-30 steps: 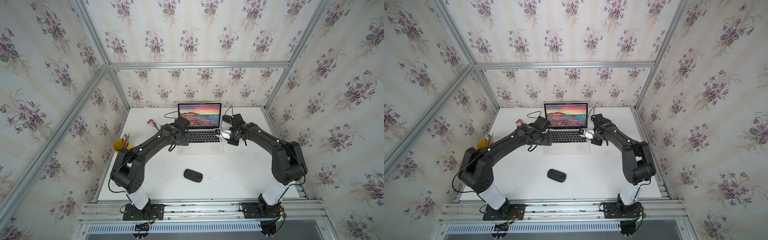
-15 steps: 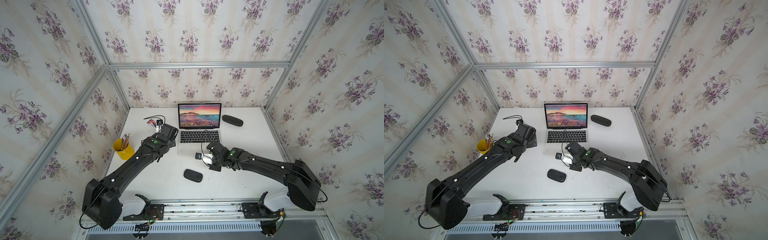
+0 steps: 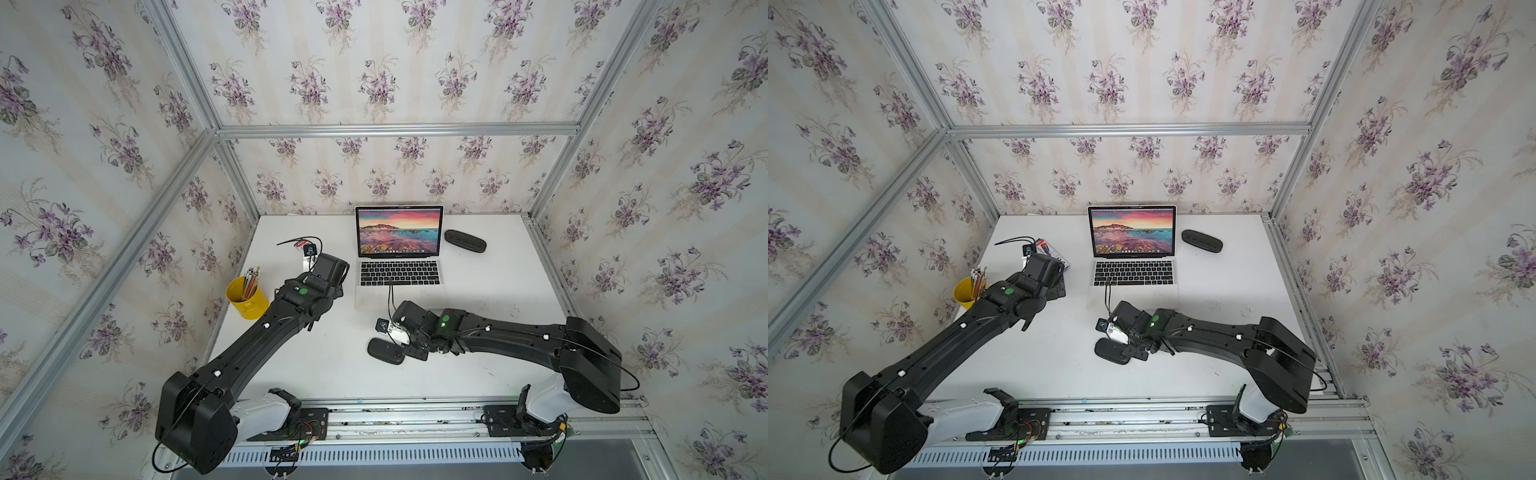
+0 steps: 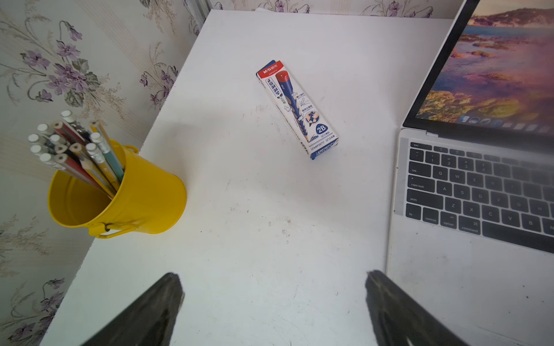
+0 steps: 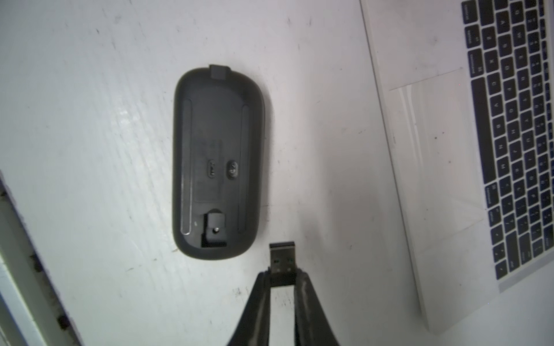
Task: Remove the wireless mouse receiver from the laptop
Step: Insert the USB plug into the mouse.
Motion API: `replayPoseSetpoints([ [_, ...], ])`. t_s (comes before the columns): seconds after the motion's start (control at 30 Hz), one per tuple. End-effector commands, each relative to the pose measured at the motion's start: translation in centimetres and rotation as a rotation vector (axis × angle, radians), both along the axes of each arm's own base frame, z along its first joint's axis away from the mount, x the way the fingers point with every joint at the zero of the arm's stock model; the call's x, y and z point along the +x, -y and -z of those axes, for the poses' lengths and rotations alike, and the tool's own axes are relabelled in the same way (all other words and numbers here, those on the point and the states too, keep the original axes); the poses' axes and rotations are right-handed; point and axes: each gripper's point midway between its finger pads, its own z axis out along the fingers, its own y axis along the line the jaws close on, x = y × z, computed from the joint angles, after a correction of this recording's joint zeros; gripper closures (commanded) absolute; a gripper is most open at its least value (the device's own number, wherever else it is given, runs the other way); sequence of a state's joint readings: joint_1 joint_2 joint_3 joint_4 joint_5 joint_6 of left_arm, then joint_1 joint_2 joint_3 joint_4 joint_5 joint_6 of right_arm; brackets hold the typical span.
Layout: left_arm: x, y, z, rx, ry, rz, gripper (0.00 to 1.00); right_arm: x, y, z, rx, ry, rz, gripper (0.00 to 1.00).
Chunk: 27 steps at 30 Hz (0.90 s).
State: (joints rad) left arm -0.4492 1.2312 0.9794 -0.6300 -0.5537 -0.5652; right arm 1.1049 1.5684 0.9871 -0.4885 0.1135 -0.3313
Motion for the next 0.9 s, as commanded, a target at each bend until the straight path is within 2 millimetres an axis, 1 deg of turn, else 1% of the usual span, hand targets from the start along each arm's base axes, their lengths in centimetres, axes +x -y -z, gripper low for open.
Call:
replayPoseSetpoints([
  [0.0,0.4,0.1,-0.2,0.004,0.011,0.006,0.01,-1.0,0.4,0.5,-0.022,-0.043,0.037,1.00],
  [0.23,0.5,0.1,0.3,0.008,0.000,0.010,0.01,-2.2,-0.3,1.3,-0.036,-0.083,0.006,1.00],
  [0.47,0.4,0.0,0.6,0.013,-0.012,0.012,0.01,-2.4,-1.3,1.8,-0.050,-0.102,-0.032,1.00],
  [0.87,0.5,-0.2,0.8,0.019,-0.016,0.007,0.01,-2.5,-0.7,2.6,-0.098,-0.112,-0.032,1.00],
])
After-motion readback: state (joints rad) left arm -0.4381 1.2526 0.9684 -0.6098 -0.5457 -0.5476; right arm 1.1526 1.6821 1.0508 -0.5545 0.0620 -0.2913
